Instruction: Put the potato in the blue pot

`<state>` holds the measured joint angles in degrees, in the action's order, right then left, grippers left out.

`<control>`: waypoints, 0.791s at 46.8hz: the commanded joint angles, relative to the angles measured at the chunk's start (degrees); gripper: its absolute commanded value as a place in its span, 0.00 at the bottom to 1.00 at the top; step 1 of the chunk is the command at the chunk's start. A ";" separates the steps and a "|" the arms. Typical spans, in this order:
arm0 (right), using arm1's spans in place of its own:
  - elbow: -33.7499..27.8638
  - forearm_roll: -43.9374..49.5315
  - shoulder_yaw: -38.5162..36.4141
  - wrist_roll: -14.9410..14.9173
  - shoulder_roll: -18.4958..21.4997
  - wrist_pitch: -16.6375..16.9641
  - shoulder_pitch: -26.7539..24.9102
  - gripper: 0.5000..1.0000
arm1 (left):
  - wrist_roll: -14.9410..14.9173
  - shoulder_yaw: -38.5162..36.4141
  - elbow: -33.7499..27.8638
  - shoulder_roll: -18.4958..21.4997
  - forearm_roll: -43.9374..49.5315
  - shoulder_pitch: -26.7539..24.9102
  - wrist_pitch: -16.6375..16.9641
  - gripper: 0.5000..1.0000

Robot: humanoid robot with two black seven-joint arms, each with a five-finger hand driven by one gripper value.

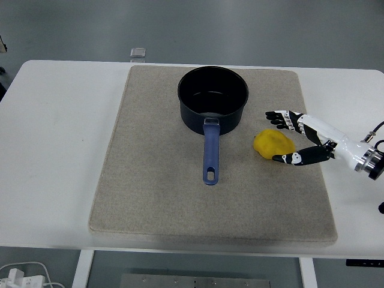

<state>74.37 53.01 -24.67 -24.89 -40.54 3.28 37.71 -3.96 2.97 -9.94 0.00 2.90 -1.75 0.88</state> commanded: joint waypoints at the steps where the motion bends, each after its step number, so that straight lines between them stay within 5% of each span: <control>1: -0.28 0.87 0.24 -0.24 0.73 -0.55 0.09 0.85 | 0.00 0.01 0.01 0.00 0.00 -0.01 0.00 1.00; 15: -3.00 4.29 0.24 -0.60 3.10 -5.04 0.09 0.85 | 0.00 0.10 0.01 0.00 0.00 -0.01 0.00 1.00; 37: -6.96 6.76 1.12 -1.30 5.39 -5.57 -0.44 0.85 | 0.00 0.10 0.10 0.00 0.09 0.08 0.00 1.00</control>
<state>67.87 59.77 -23.81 -26.16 -35.29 -2.38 37.35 -3.96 3.08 -9.84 0.00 2.95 -1.74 0.88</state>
